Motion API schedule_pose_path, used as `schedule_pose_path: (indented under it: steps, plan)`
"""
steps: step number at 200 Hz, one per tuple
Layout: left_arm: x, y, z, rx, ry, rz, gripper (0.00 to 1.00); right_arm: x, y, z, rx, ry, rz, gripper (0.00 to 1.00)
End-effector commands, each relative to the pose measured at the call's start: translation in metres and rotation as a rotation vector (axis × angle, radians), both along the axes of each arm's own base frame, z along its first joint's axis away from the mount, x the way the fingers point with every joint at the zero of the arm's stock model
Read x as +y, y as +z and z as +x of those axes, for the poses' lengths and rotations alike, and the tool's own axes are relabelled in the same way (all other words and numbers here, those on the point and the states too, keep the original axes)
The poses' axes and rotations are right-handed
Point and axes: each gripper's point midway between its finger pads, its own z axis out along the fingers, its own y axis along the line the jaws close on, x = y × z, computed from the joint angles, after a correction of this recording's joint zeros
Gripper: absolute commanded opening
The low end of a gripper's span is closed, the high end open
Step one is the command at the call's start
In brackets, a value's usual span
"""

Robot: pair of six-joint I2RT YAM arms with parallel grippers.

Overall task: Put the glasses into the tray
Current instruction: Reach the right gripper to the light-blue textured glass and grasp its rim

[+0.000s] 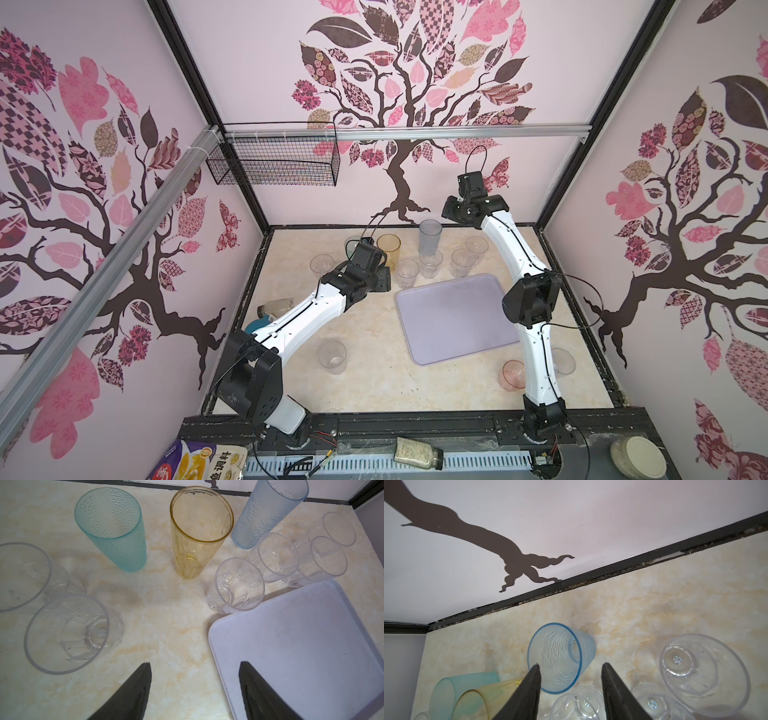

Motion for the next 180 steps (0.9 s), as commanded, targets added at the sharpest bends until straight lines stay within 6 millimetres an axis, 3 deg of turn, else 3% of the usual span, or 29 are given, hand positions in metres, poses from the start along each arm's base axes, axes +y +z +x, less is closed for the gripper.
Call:
schedule_pose_path:
  steps: [1, 23, 27, 32, 96, 130, 180]
  plan:
    - [-0.005, -0.015, 0.000, 0.030, -0.015, 0.001, 0.70, 0.019, -0.035, 0.004, 0.054, 0.056, -0.002, 0.52]
    - [-0.008, -0.017, 0.003, 0.033, -0.019, 0.004, 0.71, 0.027, -0.047, 0.005, 0.066, 0.088, 0.021, 0.51]
    - [-0.008, -0.017, 0.003, 0.033, -0.020, 0.004, 0.71, 0.028, -0.069, 0.007, 0.100, 0.090, 0.016, 0.51]
    - [-0.007, -0.018, 0.003, 0.034, -0.019, 0.005, 0.71, 0.029, -0.073, 0.008, 0.103, 0.094, 0.015, 0.50]
    - [-0.005, -0.028, 0.001, 0.054, -0.014, 0.021, 0.71, 0.028, -0.100, 0.015, 0.120, 0.086, -0.001, 0.35]
    - [-0.004, -0.026, 0.001, 0.049, -0.010, 0.024, 0.71, 0.023, -0.102, 0.019, 0.112, 0.062, -0.017, 0.28]
    - [-0.004, -0.023, 0.000, 0.047, -0.009, 0.018, 0.71, 0.017, -0.085, 0.021, 0.073, 0.032, -0.037, 0.14]
